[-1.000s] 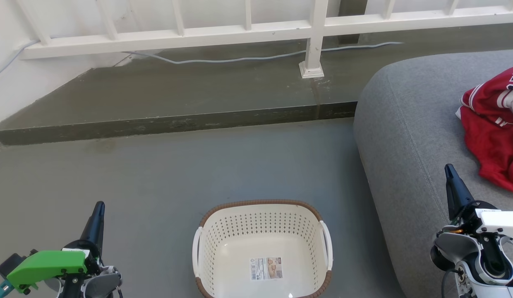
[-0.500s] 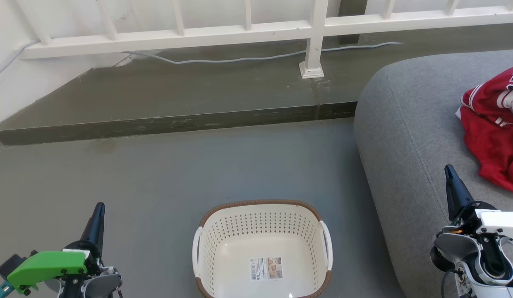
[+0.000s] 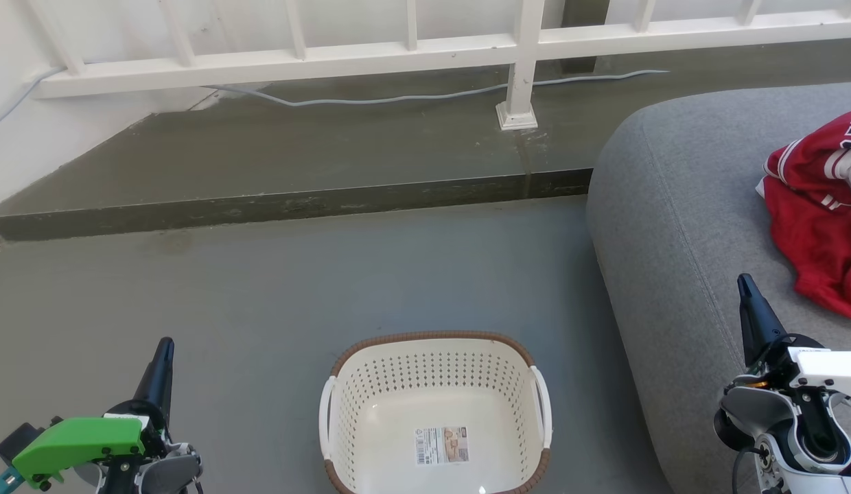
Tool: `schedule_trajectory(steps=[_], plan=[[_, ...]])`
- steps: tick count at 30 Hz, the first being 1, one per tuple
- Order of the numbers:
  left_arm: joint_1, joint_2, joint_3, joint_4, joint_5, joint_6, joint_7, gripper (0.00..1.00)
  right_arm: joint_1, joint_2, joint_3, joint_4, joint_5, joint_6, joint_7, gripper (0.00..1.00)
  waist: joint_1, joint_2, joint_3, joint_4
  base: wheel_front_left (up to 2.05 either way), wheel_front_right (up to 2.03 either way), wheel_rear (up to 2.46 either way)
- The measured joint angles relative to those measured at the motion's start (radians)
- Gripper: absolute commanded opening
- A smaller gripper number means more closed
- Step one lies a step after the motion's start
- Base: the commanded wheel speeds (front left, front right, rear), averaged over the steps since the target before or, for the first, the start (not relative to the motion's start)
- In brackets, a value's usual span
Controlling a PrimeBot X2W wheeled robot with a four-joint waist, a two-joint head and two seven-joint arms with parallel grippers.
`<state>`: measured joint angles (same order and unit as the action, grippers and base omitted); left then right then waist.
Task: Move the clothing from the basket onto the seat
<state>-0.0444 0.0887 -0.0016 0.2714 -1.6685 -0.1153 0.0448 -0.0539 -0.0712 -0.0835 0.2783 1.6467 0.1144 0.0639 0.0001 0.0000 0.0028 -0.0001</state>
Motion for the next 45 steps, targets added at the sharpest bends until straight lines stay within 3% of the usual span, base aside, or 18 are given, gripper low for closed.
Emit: schedule_trajectory(steps=[45], plan=[[-0.003, -0.002, 0.002, 0.007, 0.000, -0.007, 0.005, 0.00, 0.000, 0.001, -0.003, 0.004, 0.000, 0.000, 0.007, 0.00, 0.0000, 0.0000, 0.000, 0.000, 0.00, 0.00, 0.00]])
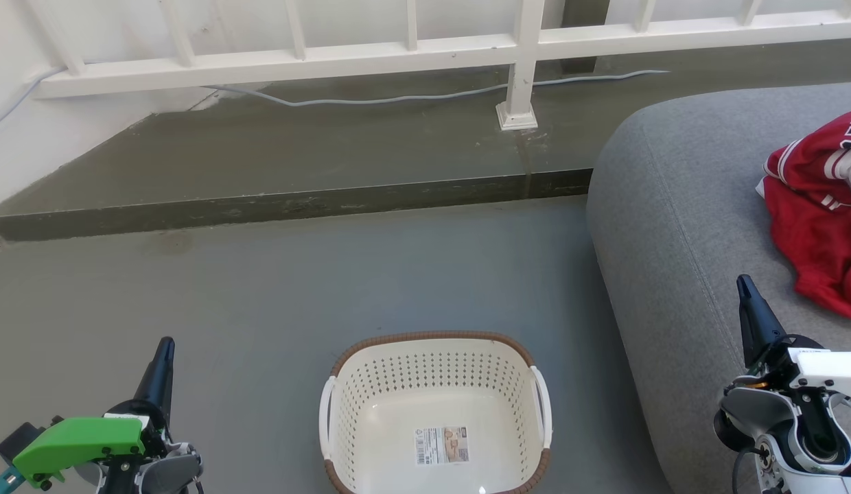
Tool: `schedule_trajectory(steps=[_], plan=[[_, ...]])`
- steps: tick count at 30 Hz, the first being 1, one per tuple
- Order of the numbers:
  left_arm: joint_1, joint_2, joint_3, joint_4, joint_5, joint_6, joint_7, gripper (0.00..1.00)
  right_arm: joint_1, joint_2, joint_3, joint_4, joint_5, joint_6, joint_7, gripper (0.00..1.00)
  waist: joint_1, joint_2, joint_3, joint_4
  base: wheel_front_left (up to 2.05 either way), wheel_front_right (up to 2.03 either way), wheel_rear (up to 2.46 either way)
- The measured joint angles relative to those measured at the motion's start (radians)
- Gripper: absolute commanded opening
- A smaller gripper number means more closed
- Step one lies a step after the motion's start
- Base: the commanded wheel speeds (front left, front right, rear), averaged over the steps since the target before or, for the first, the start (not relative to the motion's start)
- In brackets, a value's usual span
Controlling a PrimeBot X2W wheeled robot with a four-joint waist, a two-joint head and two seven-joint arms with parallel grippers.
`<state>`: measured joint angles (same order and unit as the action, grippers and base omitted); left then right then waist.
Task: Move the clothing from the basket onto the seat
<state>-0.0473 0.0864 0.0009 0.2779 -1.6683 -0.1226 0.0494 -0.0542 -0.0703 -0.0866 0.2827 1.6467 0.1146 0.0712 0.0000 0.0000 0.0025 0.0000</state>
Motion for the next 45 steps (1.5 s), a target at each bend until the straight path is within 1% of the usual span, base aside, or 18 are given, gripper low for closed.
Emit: schedule_trajectory(steps=[45], plan=[[-0.009, -0.001, 0.004, 0.001, 0.001, 0.000, 0.004, 0.00, 0.000, 0.003, -0.003, -0.001, 0.000, 0.000, 0.000, 0.00, 0.0000, 0.0000, 0.000, 0.000, 0.00, 0.00, 0.00]])
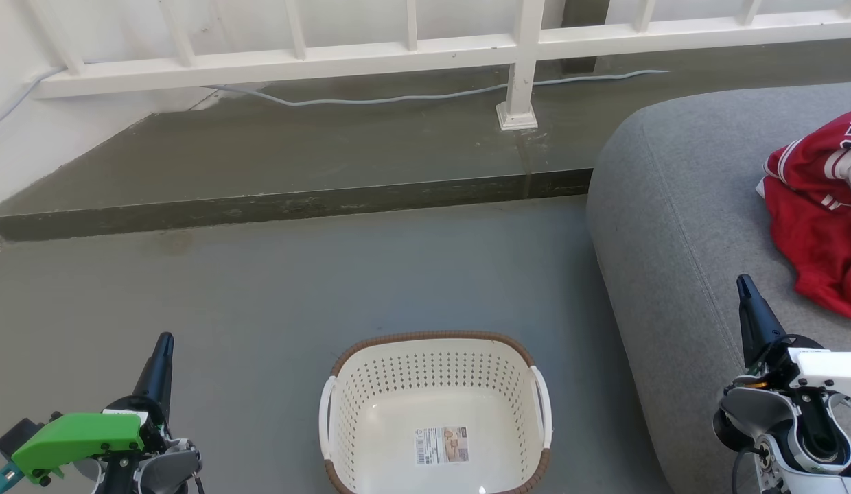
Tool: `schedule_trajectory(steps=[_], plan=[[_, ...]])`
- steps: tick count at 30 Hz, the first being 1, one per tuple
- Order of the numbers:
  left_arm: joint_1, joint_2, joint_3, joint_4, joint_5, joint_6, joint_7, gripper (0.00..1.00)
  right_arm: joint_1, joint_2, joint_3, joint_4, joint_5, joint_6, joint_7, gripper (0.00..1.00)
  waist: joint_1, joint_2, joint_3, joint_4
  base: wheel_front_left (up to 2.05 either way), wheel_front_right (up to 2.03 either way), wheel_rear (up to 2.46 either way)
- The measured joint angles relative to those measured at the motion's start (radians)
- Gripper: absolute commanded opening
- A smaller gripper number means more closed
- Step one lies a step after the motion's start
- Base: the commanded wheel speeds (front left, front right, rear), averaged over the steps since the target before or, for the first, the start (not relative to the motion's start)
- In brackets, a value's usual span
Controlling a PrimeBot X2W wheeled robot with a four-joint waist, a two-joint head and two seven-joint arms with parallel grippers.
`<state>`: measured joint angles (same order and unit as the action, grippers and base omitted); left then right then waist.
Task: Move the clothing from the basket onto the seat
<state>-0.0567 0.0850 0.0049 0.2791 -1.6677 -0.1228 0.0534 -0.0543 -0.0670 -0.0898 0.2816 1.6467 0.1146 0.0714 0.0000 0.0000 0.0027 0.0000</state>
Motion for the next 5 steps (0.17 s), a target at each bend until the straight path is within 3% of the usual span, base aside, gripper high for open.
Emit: schedule_trajectory(steps=[5], plan=[[0.000, 0.000, 0.000, 0.000, 0.000, 0.000, 0.000, 0.00, 0.000, 0.000, 0.000, 0.000, 0.000, 0.000, 0.000, 0.00, 0.0000, 0.0000, 0.000, 0.000, 0.00, 0.00, 0.00]])
